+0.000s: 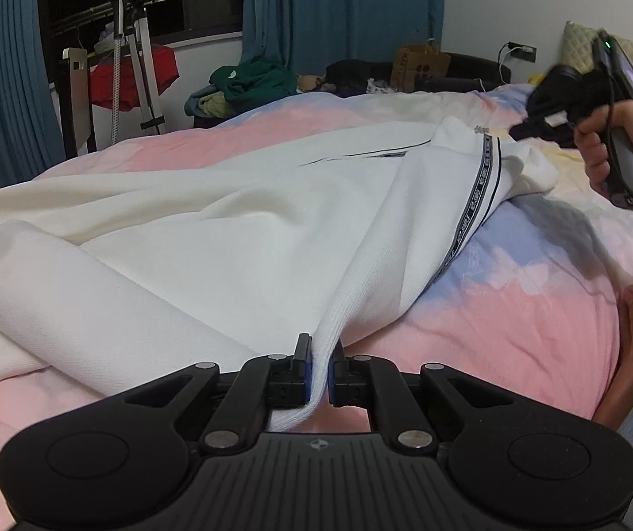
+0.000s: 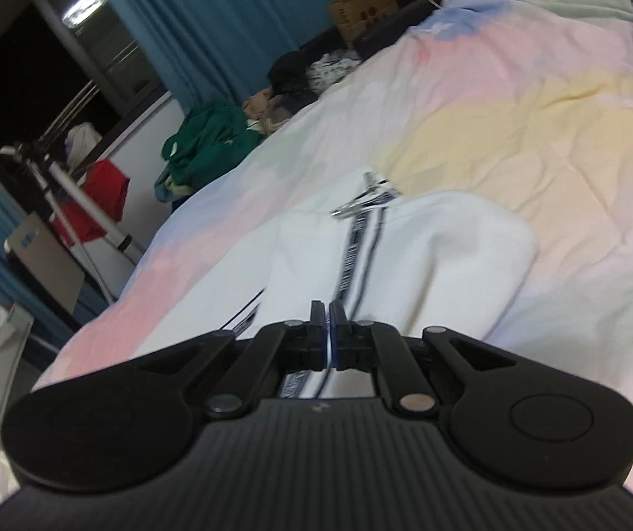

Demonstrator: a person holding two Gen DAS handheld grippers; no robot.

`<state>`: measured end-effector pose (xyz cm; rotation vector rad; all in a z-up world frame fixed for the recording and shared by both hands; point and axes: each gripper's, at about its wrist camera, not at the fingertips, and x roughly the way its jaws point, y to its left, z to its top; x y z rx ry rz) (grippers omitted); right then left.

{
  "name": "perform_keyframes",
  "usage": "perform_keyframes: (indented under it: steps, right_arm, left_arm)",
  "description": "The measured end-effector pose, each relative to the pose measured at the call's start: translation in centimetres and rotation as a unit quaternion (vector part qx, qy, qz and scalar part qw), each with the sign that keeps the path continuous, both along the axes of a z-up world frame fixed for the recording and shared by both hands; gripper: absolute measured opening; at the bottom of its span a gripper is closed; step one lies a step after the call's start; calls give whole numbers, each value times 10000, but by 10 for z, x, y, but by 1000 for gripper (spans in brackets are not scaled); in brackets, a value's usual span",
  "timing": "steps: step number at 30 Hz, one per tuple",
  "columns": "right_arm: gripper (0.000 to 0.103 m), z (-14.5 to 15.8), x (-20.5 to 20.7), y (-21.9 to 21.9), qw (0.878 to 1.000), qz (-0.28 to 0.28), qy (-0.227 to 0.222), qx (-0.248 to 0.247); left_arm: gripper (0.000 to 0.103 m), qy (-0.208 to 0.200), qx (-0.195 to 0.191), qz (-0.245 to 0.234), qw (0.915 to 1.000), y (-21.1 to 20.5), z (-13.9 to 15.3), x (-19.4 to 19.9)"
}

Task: Fold clothes

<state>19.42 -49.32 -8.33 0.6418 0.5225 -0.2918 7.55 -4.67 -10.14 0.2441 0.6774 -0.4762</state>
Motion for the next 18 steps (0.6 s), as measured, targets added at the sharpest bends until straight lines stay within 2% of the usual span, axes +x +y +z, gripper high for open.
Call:
perform_keyframes:
  steps: [2,6,8,10,11,12,13,15,18]
  right_arm:
    - [6,0,-2,8,9999,135,26,45]
    - [8,0,5,18,9987,444,140,-188]
    - [15,1,6,20,9983,455,169,-336]
    - [40,1,5,17,9990,340,120,-273]
    - [46,2,3,16,9993,304,64,-189]
    - [56,3,2,14,9996,270,6,-103]
    - [62,5,1,13,9998,208,-45,-41]
    - [62,10,-2,12,9998,77,-147,77]
    - [63,18,-14,4,9974,-287,-409,513]
  left_arm:
    - [7,-70,38,-34,10000,-1,-2,0]
    - [8,-73,-38,-55,10000,-2,-3,1]
    - [10,-31,-161,-59,9998,-1,-2,3]
    - [13,40,-348,-63,9994,1,0,6]
    - [15,74,-481,-45,9988,2,2,8]
    - [21,81,-601,-9,9982,3,4,11]
    - [28,87,-721,28,9974,3,7,14]
    - [35,114,-842,-2,9964,-2,10,22]
    - [39,229,-934,-53,9954,-15,11,38]
